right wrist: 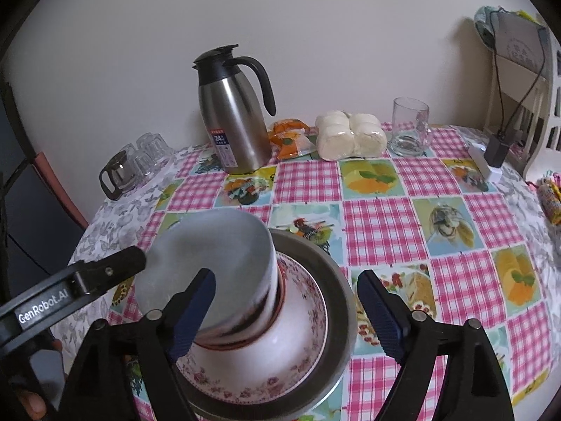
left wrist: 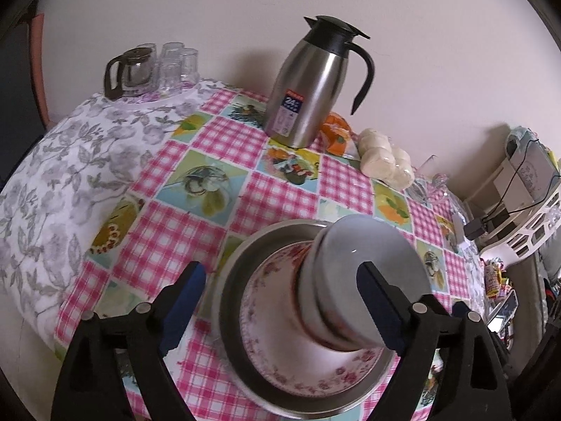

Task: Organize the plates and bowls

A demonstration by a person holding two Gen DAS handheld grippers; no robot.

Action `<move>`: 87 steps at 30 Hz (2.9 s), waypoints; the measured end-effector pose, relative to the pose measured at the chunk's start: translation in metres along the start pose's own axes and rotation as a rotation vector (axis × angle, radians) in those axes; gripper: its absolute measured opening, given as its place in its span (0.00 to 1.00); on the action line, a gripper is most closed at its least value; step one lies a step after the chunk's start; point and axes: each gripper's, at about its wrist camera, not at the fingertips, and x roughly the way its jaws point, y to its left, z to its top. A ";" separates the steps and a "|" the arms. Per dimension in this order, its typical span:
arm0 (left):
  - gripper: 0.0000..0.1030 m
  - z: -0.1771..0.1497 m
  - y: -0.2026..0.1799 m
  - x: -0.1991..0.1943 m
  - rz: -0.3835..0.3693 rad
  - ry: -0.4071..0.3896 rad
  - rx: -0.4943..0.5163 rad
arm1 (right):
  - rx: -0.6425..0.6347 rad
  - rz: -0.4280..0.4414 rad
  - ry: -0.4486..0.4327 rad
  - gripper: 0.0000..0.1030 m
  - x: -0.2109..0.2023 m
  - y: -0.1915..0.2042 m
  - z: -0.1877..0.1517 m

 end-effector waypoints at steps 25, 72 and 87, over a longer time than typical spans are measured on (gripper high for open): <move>0.92 -0.072 0.026 -0.026 0.128 -0.018 0.086 | -0.014 -0.052 0.011 1.00 -0.032 -0.013 -0.075; 0.92 -0.116 0.017 -0.018 0.318 0.100 0.183 | -0.025 -0.121 0.071 1.00 -0.033 -0.026 -0.104; 0.92 -0.114 0.021 -0.016 0.325 0.113 0.168 | -0.044 -0.134 0.090 1.00 -0.027 -0.026 -0.104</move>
